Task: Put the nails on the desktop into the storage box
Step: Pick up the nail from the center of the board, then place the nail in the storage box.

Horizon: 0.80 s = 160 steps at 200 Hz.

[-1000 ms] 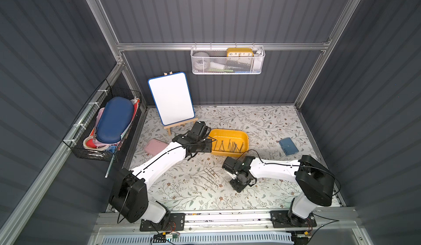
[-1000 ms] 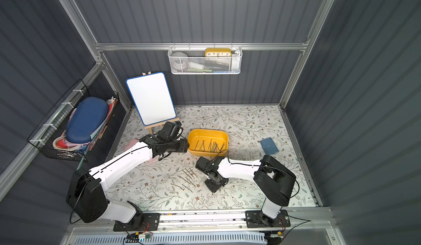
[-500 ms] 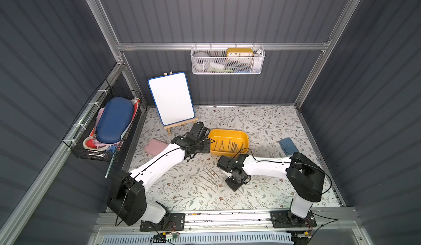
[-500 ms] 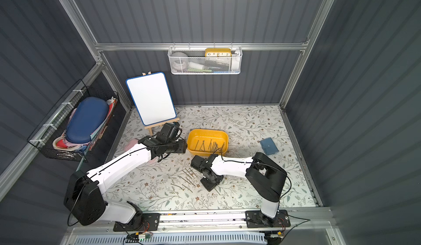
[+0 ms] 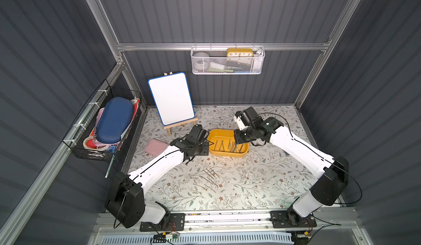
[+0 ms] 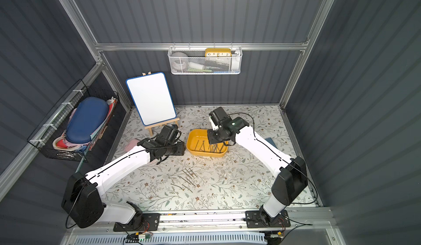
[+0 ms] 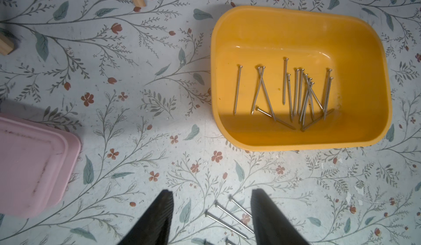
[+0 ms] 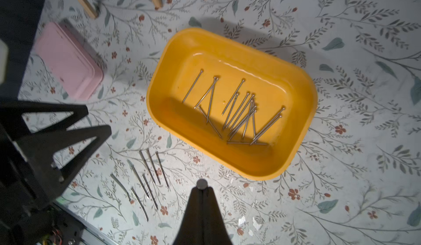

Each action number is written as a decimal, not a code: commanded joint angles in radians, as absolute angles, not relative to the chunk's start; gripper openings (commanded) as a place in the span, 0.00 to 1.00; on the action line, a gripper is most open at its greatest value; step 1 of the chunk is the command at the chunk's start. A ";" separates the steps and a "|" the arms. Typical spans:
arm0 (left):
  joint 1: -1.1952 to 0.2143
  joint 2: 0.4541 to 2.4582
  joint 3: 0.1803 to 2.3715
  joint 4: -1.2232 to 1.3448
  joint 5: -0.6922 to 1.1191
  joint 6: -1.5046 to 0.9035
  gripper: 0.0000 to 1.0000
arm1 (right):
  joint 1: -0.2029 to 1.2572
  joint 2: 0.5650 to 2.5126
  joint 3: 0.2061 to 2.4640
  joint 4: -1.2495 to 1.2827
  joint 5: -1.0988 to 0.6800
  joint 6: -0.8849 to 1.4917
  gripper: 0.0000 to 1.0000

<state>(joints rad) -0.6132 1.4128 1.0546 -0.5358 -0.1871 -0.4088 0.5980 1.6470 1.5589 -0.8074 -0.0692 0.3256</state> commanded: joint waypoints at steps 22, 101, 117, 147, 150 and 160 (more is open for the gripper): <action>-0.607 1.373 1.022 -0.557 -0.192 -0.436 0.60 | 0.500 1.867 1.547 -0.695 -0.177 0.445 0.00; -0.607 1.378 0.996 -0.553 -0.192 -0.438 0.59 | 0.457 2.043 1.543 -0.581 -0.156 0.493 0.00; -0.607 1.376 0.989 -0.546 -0.193 -0.439 0.60 | 0.459 2.047 1.537 -0.568 -0.185 0.475 0.17; -0.607 1.363 0.974 -0.540 -0.190 -0.439 0.60 | 0.476 1.970 1.526 -0.563 -0.205 0.404 0.29; -0.607 1.360 0.972 -0.541 -0.189 -0.439 0.60 | 0.480 1.959 1.522 -0.562 -0.209 0.399 0.29; -0.607 1.349 0.965 -0.543 -0.189 -0.445 0.60 | 0.493 1.898 1.505 -0.560 -0.217 0.380 0.31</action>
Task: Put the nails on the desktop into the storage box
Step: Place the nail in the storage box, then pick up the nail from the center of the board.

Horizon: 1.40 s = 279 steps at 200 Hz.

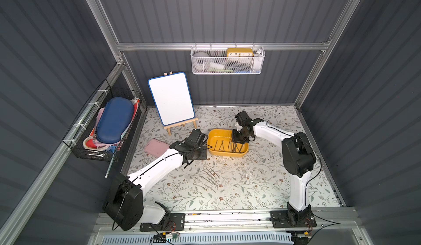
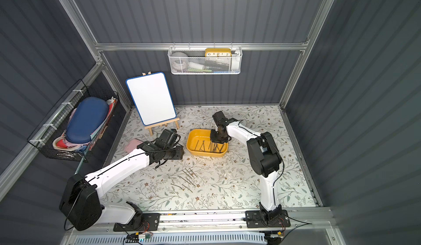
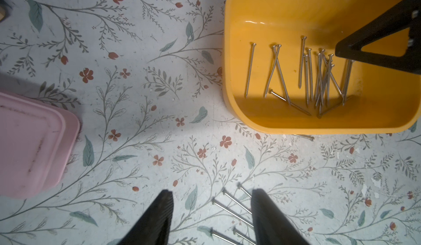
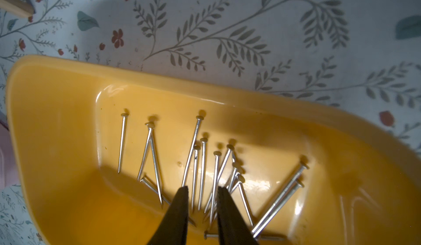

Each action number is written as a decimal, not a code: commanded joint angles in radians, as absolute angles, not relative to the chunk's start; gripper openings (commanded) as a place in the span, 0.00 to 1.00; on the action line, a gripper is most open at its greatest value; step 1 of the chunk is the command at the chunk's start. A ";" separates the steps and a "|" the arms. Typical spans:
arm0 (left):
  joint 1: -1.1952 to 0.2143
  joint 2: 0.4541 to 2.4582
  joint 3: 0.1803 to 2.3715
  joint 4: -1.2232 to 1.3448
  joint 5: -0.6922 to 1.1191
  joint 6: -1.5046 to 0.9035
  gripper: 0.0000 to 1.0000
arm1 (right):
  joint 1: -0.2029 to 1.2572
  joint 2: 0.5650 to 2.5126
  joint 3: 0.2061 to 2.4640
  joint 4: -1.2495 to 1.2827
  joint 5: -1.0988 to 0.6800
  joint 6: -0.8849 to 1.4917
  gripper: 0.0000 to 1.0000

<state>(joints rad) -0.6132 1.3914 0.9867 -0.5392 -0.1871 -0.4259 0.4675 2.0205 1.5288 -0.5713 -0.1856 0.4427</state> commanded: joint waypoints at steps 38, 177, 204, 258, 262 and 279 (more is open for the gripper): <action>-0.607 1.301 0.891 -0.530 -0.163 -0.485 0.61 | 0.644 1.721 1.420 -0.626 -0.235 0.263 0.36; -0.388 1.316 0.823 -0.542 -0.108 -0.578 0.65 | 0.989 1.923 1.385 -0.644 -0.039 0.148 0.34; -0.367 1.300 0.814 -0.538 -0.105 -0.565 0.65 | 0.991 1.966 1.420 -0.648 0.000 0.128 0.34; -0.362 1.278 0.813 -0.539 -0.102 -0.548 0.65 | 0.989 2.057 1.499 -0.657 0.045 0.101 0.34; -0.362 1.278 0.813 -0.540 -0.101 -0.546 0.65 | 0.989 2.064 1.503 -0.658 0.046 0.100 0.34; -0.360 1.277 0.815 -0.541 -0.101 -0.543 0.65 | 0.989 2.088 1.520 -0.662 0.045 0.096 0.33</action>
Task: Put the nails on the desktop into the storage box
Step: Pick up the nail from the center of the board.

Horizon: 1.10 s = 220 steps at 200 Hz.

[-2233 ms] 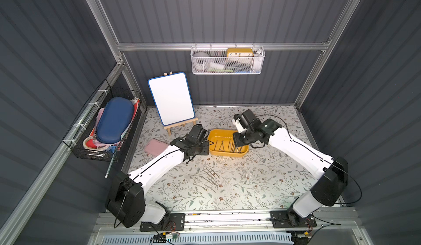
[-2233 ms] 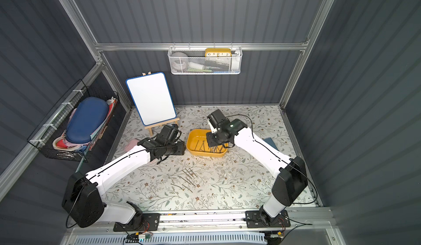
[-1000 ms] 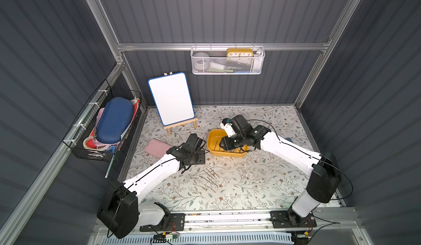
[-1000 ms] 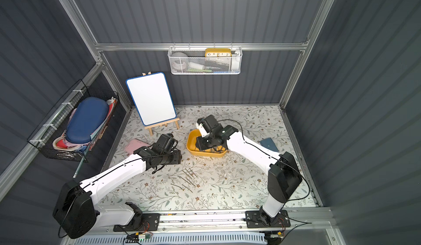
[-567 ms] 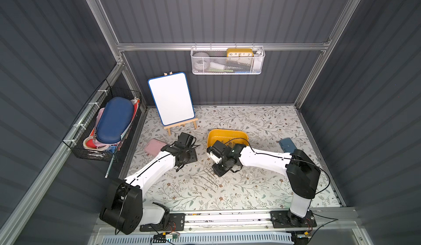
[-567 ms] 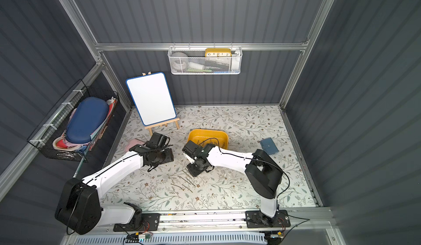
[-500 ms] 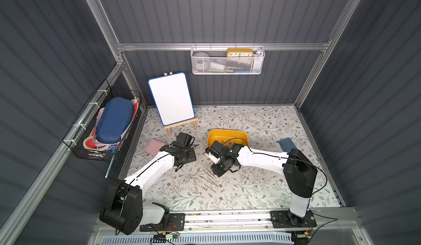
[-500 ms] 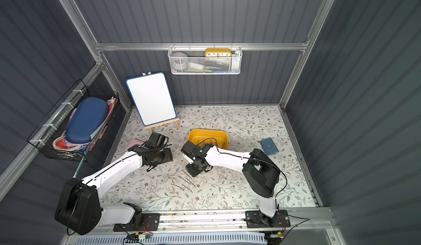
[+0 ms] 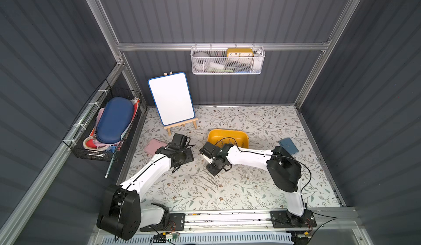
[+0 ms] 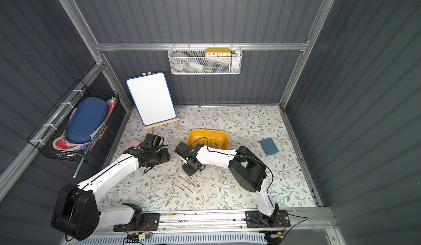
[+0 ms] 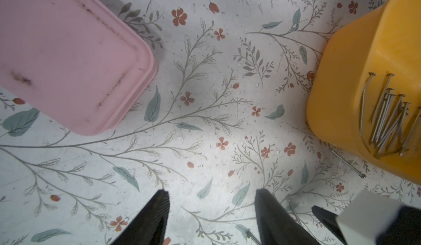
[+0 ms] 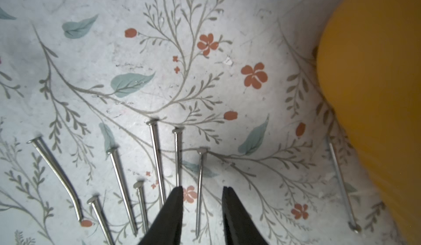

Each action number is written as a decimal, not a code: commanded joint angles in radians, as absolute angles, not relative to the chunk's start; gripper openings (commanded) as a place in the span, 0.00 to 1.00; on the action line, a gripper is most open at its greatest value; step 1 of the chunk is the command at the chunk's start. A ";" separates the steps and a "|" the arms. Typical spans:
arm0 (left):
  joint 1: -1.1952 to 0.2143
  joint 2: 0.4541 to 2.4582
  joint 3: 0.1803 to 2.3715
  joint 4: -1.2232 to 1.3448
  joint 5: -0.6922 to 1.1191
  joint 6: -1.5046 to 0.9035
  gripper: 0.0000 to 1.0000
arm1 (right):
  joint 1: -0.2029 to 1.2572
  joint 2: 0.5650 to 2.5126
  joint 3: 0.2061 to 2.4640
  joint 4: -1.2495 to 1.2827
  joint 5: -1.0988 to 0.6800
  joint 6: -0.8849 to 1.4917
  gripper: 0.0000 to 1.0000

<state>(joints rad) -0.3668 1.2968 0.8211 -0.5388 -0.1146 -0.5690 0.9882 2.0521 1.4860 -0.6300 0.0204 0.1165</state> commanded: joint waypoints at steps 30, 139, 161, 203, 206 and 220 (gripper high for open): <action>-0.358 1.276 0.815 -0.546 -0.111 -0.539 0.65 | 0.987 2.123 1.539 -0.671 0.048 0.092 0.34; -0.350 1.277 0.827 -0.554 -0.114 -0.529 0.65 | 0.961 2.156 1.566 -0.710 0.049 0.097 0.01; -0.348 1.268 0.831 -0.559 -0.114 -0.528 0.65 | 0.947 2.092 1.600 -0.732 0.033 0.103 0.00; -0.347 1.260 0.836 -0.561 -0.114 -0.530 0.65 | 0.908 1.919 1.678 -0.763 -0.070 0.179 0.00; -0.347 1.259 0.836 -0.561 -0.114 -0.531 0.65 | 0.900 1.912 1.688 -0.770 -0.074 0.191 0.00; -0.346 1.258 0.836 -0.561 -0.114 -0.529 0.65 | 0.850 1.887 1.727 -0.801 -0.092 0.253 0.00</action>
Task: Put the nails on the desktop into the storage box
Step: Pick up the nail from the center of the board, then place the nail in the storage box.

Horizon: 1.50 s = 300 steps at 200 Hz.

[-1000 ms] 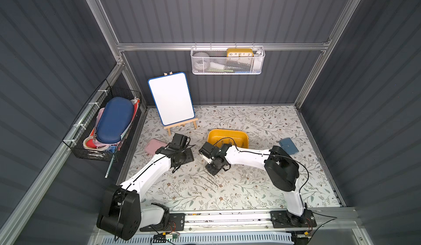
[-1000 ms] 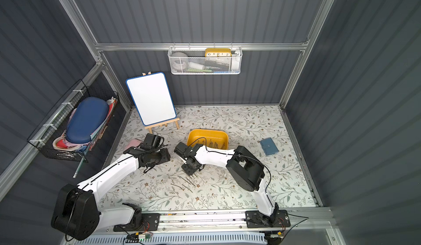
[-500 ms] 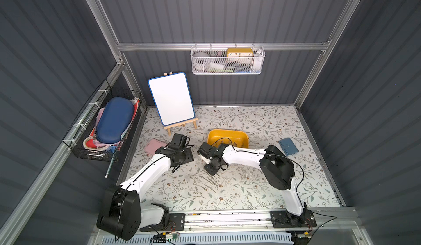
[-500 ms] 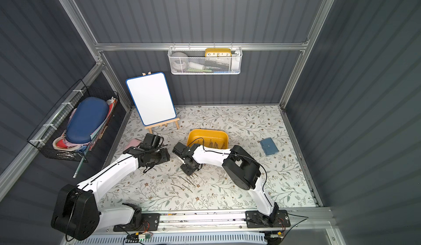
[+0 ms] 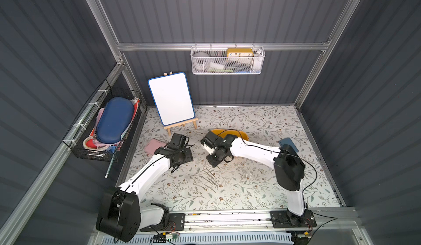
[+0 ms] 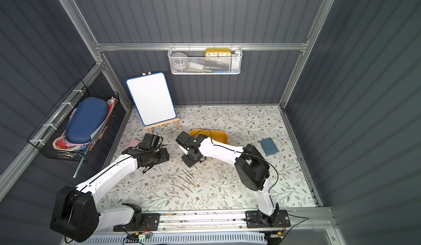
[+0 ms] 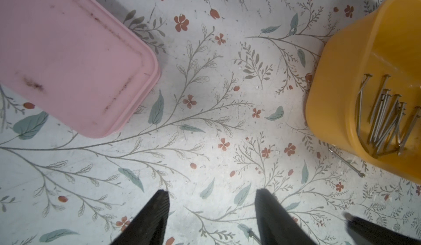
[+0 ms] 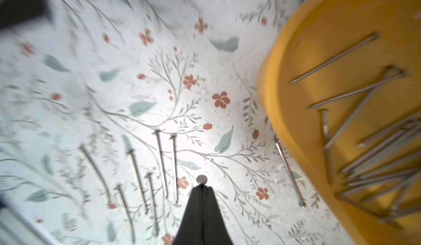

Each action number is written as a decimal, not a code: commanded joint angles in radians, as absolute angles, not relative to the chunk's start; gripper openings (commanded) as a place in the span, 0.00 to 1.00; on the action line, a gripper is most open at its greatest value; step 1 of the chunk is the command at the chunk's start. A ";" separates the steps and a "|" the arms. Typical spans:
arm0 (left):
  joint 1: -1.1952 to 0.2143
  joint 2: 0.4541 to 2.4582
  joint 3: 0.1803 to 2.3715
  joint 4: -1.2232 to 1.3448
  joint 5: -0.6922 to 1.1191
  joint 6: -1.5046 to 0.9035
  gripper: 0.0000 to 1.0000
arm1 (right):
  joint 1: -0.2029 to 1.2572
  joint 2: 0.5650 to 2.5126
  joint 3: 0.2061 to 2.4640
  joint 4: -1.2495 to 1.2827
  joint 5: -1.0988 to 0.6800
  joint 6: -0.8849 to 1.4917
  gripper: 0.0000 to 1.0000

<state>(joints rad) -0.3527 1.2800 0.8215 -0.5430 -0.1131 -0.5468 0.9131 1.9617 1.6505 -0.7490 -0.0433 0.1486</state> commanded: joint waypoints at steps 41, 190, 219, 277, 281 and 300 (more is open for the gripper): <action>-0.348 1.257 0.831 -0.557 -0.110 -0.525 0.65 | 0.646 1.832 1.651 -0.719 -0.099 0.391 0.00; -0.345 1.275 0.829 -0.550 -0.106 -0.516 0.65 | 0.498 1.990 1.437 -0.487 -0.064 0.532 0.00; -0.345 1.279 0.828 -0.548 -0.109 -0.516 0.65 | 0.495 2.009 1.442 -0.483 -0.063 0.527 0.05; -0.345 1.269 0.827 -0.551 -0.115 -0.517 0.65 | 0.506 1.928 1.435 -0.480 -0.139 0.483 0.30; -0.346 1.266 0.826 -0.552 -0.117 -0.519 0.65 | 0.510 1.913 1.432 -0.483 -0.146 0.477 0.31; -0.345 1.253 0.823 -0.550 -0.120 -0.524 0.66 | 0.564 1.833 1.427 -0.501 -0.161 0.424 0.33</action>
<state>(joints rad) -0.3527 1.2778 0.8215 -0.5426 -0.1135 -0.5388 0.5079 1.9556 1.4300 -0.4831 -0.1215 0.4889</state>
